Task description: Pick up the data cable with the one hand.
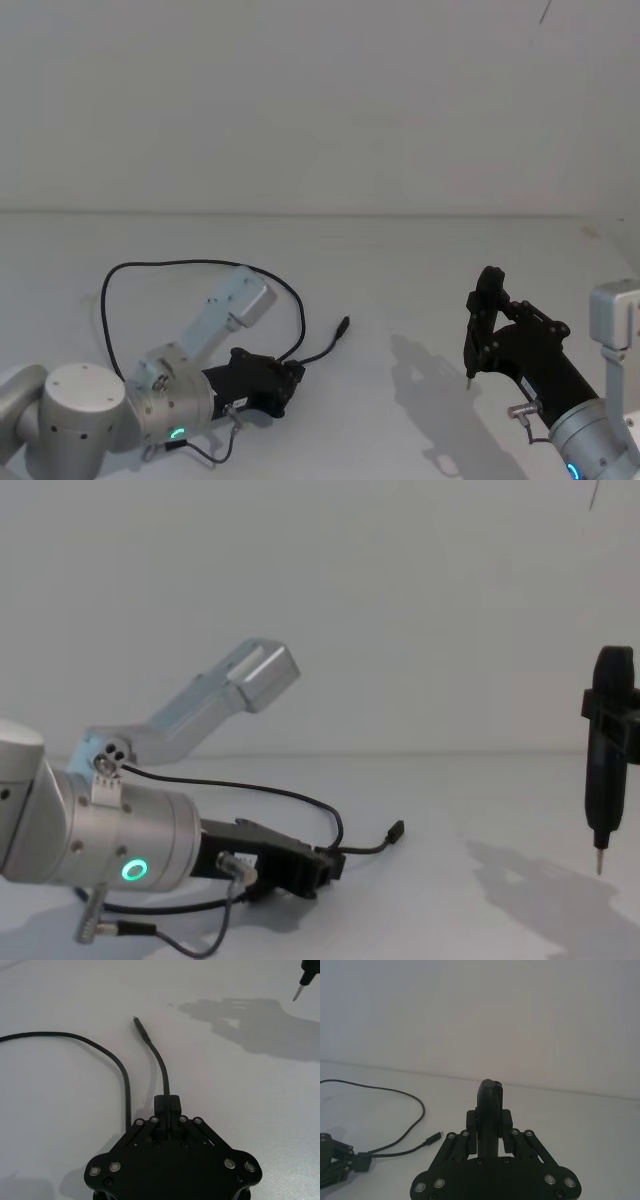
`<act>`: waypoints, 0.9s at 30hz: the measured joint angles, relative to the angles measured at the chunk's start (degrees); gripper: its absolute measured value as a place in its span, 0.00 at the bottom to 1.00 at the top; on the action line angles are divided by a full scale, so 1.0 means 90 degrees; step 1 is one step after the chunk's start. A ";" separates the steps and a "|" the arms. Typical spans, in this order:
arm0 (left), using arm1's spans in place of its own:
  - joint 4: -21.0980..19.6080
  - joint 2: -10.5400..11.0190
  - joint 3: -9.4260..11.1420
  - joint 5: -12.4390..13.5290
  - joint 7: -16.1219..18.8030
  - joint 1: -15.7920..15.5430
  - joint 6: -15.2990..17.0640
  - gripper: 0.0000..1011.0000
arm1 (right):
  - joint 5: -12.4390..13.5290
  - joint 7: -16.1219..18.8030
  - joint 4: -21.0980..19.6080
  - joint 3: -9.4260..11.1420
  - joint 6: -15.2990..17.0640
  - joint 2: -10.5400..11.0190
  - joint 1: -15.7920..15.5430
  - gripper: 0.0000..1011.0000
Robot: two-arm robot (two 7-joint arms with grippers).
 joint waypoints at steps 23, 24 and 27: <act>-0.0184 0.0000 -0.0100 -0.0135 -0.0357 0.0115 -0.0203 0.04 | 0.0000 0.0000 0.0000 0.0000 0.0000 0.0000 0.0001 0.28; -0.0223 0.0031 -0.0117 -0.0168 -0.0406 0.0122 -0.0211 0.04 | 0.0000 0.0000 0.0000 0.0000 0.0000 0.0000 0.0001 0.28; -0.0364 0.0131 -0.0169 -0.0283 -0.0552 0.0170 -0.0219 0.04 | 0.0000 0.0000 0.0000 0.0000 0.0000 0.0000 0.0000 0.28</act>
